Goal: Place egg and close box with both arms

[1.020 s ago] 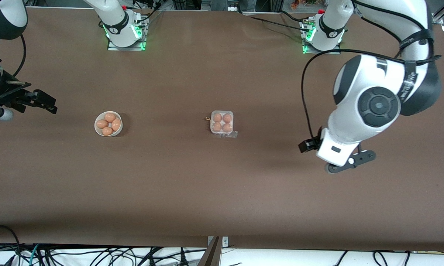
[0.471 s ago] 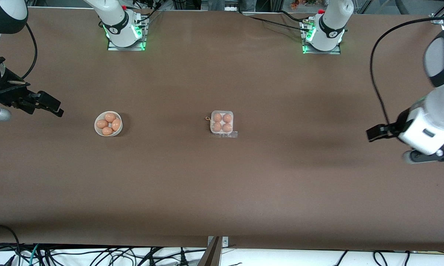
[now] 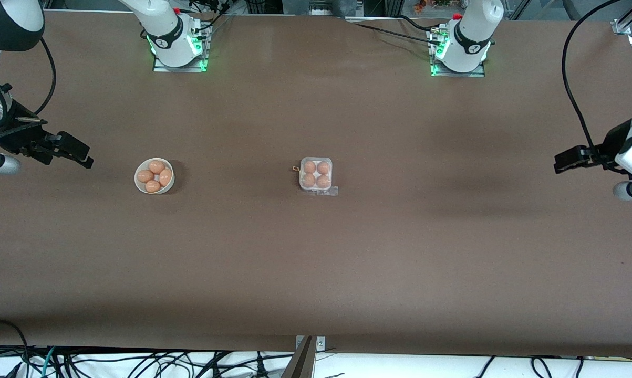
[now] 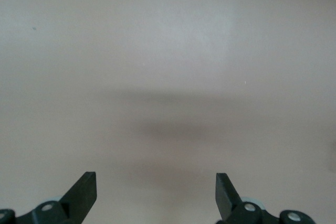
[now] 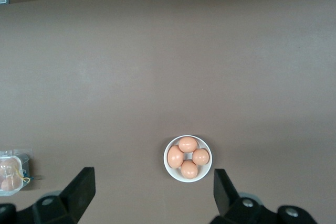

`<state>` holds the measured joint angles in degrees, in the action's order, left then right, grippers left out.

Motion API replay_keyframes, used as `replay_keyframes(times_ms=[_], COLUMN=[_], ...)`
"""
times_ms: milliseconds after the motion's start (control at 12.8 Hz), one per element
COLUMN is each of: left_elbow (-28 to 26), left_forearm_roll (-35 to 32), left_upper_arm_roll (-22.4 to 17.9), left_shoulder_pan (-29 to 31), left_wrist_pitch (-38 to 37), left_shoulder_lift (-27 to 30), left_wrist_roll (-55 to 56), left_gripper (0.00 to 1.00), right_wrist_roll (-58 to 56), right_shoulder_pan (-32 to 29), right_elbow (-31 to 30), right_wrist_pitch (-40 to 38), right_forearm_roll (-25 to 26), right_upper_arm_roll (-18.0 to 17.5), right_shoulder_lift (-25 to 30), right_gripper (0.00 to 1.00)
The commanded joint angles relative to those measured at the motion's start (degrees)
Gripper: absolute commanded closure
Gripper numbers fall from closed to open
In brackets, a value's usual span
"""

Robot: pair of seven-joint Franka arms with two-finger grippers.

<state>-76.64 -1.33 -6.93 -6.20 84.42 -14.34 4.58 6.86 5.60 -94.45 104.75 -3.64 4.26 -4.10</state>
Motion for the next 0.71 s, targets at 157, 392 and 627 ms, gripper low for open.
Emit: replay_keyframes(times_ms=[157, 392, 627], left_elbow=[-14.21, -16.34, -17.23], left_forearm_roll=[0.1, 0.19, 0.02], left_upper_arm_roll=[2.89, 2.89, 2.89], left_shoulder_pan=[0.93, 1.1, 1.71], left_wrist_pitch=[7.75, 8.66, 9.01], left_shoulder_lift=[9.22, 10.2, 11.61], left_wrist_roll=[-1.16, -1.24, -1.24], left_gripper=[0.0, 0.0, 0.0], right_wrist_roll=[0.62, 0.7, 0.7], right_shoulder_pan=[-0.33, -0.33, -0.33], right_elbow=[-0.82, -0.82, -0.82], right_wrist_pitch=[0.71, 0.63, 0.45], right_forearm_roll=[0.3, 0.3, 0.57], right_upper_arm_roll=[-0.66, -0.66, -0.66], right_shoulder_lift=[0.68, 0.68, 0.68], right_gripper=[0.0, 0.0, 0.0])
